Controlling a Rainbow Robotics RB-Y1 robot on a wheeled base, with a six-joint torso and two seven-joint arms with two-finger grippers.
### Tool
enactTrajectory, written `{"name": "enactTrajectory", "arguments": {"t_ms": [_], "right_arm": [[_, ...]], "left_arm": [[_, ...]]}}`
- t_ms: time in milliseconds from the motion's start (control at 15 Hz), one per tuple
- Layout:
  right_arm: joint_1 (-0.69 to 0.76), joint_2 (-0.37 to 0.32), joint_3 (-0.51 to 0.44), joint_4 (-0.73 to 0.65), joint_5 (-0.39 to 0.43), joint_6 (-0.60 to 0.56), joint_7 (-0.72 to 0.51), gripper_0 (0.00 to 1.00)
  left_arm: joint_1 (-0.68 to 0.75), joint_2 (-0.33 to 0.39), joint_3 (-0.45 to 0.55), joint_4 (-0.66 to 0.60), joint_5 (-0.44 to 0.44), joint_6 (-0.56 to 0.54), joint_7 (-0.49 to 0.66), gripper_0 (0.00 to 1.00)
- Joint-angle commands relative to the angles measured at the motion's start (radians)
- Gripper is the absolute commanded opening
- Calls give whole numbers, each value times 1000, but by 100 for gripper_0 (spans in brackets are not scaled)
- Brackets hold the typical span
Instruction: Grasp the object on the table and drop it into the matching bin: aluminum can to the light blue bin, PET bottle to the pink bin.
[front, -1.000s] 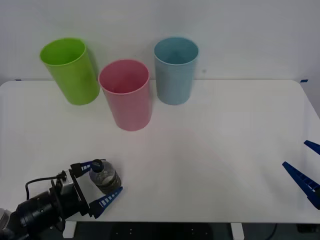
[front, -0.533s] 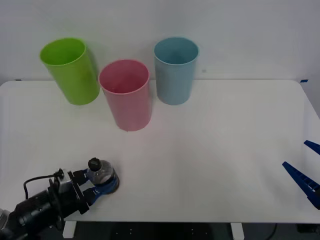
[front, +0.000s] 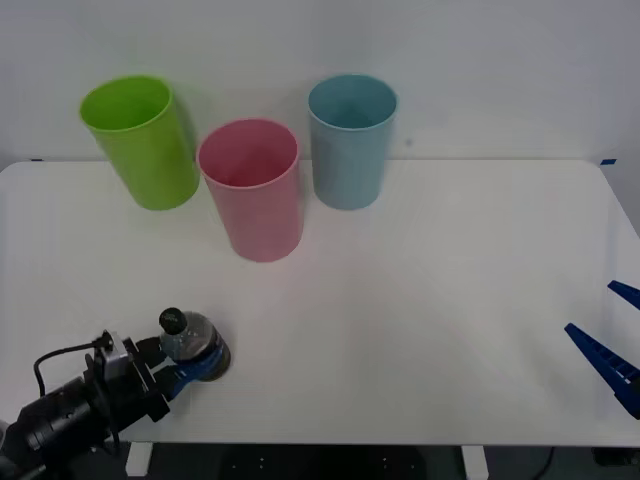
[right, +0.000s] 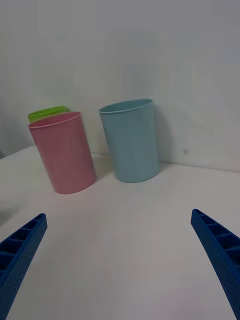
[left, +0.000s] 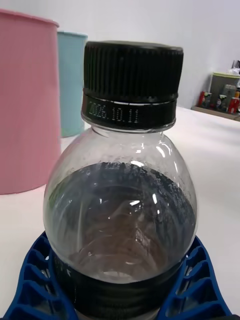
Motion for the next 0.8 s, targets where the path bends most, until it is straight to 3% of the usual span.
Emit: {"name": "enactTrajectory", "arguments": {"t_ms": [67, 400, 800], "right_arm": [[0, 0, 0, 0, 0, 0, 0, 100], [0, 0, 0, 0, 0, 0, 0, 100], [0, 0, 0, 0, 0, 0, 0, 100]], "left_arm": [[10, 7, 1, -8, 56, -1, 1, 0], [43, 67, 15, -56, 177, 14, 38, 0], [122, 73, 196, -212, 192, 54, 246, 0]]}}
